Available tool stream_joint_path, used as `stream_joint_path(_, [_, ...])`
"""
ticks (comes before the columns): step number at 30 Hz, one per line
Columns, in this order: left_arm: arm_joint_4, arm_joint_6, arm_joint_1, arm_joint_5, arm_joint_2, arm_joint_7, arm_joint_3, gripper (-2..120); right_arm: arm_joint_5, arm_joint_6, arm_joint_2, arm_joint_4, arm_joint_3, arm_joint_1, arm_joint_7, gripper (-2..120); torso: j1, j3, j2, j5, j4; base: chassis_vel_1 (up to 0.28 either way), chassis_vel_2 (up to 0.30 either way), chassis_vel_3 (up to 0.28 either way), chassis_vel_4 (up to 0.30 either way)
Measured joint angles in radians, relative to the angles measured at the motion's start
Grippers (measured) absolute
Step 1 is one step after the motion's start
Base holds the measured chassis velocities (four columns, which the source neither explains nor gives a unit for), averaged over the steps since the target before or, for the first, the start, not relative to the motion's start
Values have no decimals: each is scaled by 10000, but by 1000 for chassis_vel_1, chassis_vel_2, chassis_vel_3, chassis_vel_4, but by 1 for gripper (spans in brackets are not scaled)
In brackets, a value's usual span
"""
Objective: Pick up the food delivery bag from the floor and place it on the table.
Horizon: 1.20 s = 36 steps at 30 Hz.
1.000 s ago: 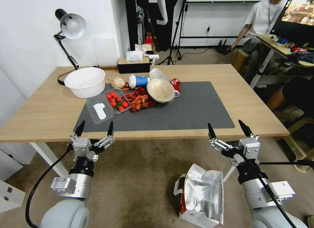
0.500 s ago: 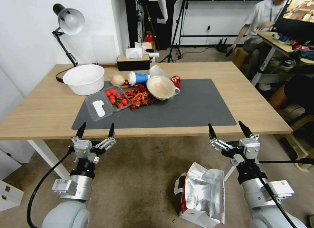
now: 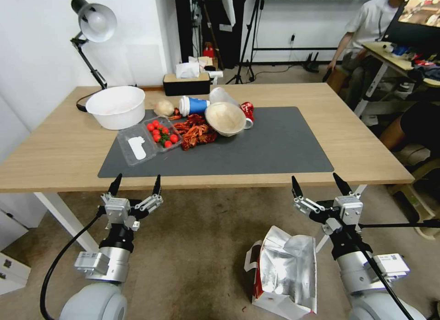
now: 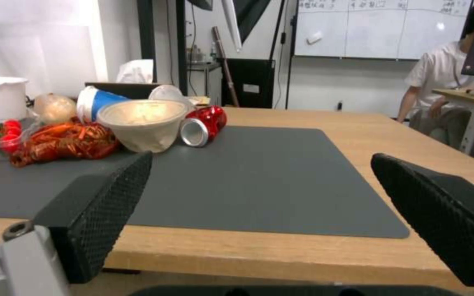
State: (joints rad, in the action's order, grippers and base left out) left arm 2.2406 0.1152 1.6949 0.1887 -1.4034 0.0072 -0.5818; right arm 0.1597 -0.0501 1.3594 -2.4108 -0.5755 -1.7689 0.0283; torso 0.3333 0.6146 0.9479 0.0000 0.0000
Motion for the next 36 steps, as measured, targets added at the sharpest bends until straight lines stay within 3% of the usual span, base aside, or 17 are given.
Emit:
stream_joint_path(9, [21,56,68,-91,-28,90,5,100,-21,76,64,47,-34,-3,9,100,-241,-320,-563,1,0,0,0,0,0])
stream_joint_path(36, [-141,176,122,-313,-53,162,64,100,-33,298,237,117,-35,18,-22,100,-743,-1009,-1755,1,0,0,0,0,0])
